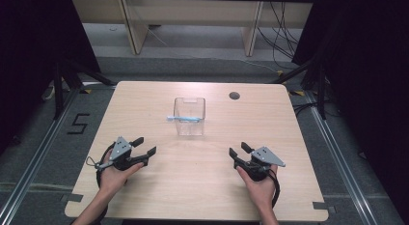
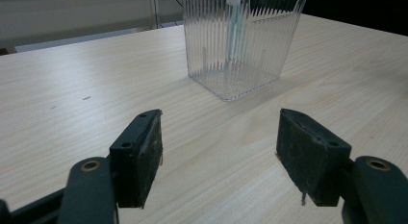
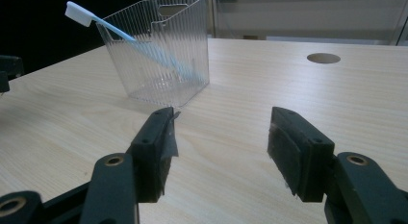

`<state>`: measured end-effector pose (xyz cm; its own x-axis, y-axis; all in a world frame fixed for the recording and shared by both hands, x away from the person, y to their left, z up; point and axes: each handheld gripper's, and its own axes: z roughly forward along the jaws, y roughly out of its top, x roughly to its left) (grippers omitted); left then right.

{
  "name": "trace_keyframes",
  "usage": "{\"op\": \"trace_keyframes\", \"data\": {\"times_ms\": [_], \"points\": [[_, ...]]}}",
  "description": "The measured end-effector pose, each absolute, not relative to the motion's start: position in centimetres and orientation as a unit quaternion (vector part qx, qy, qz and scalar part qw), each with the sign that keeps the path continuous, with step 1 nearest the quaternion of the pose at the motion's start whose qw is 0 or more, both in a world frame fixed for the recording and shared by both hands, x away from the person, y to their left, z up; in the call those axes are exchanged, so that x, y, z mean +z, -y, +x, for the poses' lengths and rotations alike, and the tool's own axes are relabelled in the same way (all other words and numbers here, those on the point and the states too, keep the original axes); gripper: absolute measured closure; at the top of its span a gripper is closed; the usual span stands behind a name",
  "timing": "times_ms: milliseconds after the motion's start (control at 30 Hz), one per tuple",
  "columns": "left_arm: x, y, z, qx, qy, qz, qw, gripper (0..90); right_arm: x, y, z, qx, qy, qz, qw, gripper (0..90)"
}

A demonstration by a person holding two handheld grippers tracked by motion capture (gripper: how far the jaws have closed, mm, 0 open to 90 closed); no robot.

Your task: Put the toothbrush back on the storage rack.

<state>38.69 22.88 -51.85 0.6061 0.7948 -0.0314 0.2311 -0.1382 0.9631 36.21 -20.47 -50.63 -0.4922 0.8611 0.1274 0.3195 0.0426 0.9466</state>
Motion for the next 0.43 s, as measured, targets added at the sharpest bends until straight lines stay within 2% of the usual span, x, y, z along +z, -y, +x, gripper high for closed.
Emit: {"op": "trace_keyframes", "data": {"times_ms": [433], "points": [[-52.19, -23.42, 37.91, 0.276, -0.350, 0.704, 0.552, 32.1, -50.63, 20.51, 36.24, 0.536, -0.677, 0.435, 0.255, 43.4]]}}
